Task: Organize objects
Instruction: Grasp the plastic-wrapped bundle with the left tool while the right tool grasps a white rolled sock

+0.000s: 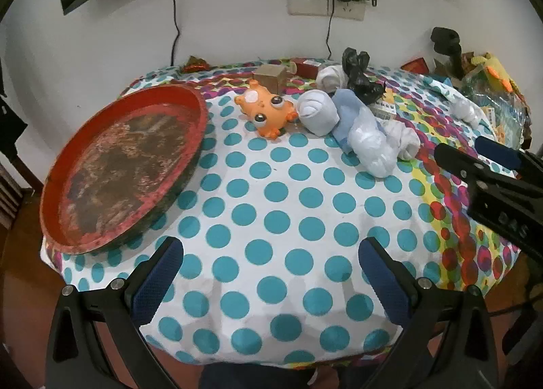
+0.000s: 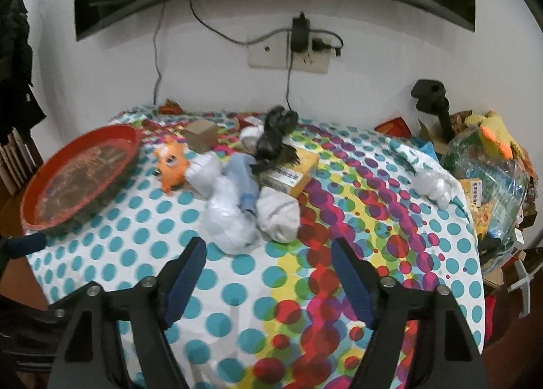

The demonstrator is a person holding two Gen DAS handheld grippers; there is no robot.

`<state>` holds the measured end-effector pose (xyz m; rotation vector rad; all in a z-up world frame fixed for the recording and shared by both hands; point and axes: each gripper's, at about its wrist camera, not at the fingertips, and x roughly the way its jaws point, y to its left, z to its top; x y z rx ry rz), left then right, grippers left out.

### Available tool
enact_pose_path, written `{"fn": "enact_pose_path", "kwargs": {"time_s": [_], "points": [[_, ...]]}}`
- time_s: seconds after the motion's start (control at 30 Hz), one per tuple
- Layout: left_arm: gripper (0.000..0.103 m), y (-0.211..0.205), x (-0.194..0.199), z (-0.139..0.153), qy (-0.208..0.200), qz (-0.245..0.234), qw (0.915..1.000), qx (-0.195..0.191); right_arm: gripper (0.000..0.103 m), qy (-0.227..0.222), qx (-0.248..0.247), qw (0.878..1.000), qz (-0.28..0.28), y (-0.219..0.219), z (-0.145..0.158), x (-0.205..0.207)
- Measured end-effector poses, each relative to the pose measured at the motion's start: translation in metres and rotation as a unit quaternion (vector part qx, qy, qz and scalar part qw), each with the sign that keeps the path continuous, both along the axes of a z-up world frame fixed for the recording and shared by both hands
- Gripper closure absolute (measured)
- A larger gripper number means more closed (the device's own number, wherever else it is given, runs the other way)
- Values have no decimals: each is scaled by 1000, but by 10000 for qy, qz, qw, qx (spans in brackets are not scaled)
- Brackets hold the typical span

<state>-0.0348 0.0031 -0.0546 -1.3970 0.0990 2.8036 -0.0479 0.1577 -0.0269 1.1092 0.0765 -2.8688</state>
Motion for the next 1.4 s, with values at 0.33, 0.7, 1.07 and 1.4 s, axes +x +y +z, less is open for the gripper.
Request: {"fn": "enact_pose_path", "kwargs": {"time_s": [0.33,0.7,1.07,1.4], "points": [[0,7,-29,-16,-166,-127,9997,141,41,-460,-57,9988,181,18,-38,-59],[0,23,-59,-25,-251,-333,9988,257,41,-731,9,9950,681,11,-64,-100],[0,45,-84,-30,-302,-548,9966,530,70,-627,-432,9934,854,28,-64,-99],[0,63,-109,-36,-472,-558,9950,677,70,-686,-647,9949,354,70,-66,-95]]}}
